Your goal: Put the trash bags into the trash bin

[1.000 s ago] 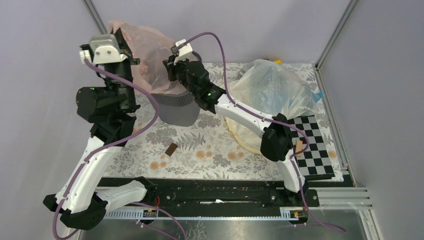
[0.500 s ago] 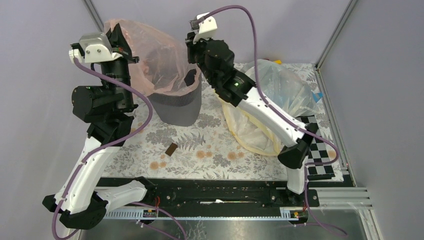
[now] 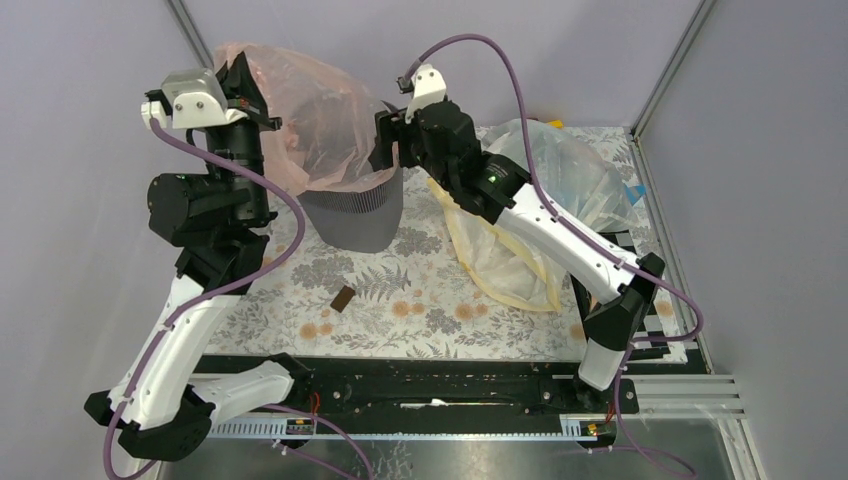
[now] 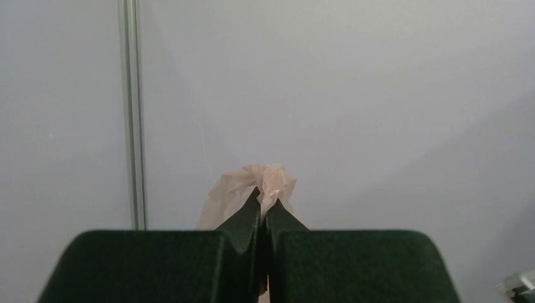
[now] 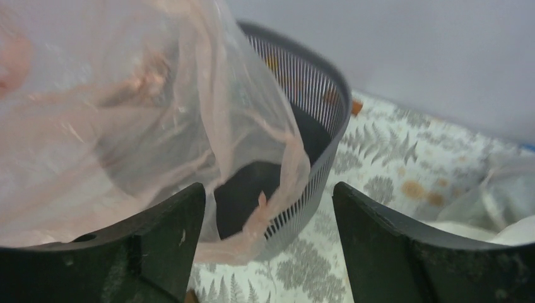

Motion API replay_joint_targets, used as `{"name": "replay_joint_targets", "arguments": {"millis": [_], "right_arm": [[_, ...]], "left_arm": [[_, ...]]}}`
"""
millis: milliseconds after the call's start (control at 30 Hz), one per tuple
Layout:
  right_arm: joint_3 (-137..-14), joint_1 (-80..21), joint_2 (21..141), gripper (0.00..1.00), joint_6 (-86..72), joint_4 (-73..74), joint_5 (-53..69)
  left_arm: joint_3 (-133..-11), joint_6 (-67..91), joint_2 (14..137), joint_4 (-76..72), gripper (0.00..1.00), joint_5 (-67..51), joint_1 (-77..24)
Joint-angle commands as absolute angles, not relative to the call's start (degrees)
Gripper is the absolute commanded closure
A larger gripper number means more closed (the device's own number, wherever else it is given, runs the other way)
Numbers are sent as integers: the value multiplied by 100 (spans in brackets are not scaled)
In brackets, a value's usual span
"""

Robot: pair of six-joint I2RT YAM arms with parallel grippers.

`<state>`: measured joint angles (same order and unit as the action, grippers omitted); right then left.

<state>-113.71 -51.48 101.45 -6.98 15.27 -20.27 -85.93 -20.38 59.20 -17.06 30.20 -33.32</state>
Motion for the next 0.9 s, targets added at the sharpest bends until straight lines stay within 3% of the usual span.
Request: {"name": "replay_joint_targets", "arguments": {"millis": [0,167,200,367,400,867], "right_arm": [[-11165,-4987,10108,22,-1378,1618,-1537],[-11346,-4867,10394,30,-1704,1720,-1413],[-11405,-4847,10454,36,-1770,1785,-1408],[-11364,-4814,10336,96,-1863,1828,-1400],[-11326,-4807,10250,100,-1852,1828,-1497],[-10815,-4395,9182,100,-1654,1828,-2447]], "left_arm": [[-8585,-1944,5795,-1769,100,2982,-3313],[-8550,-1936,5740,-1755,100,3001,-3313],[-8548,-1928,5732,-1743,100,2998,-3313],[-8487,-1964,5724,-1700,100,3035,-3313],[-8450,-1959,5730,-1699,100,3052,-3313],[-8643,-1651,6220,-991,100,3300,-3298]]}}
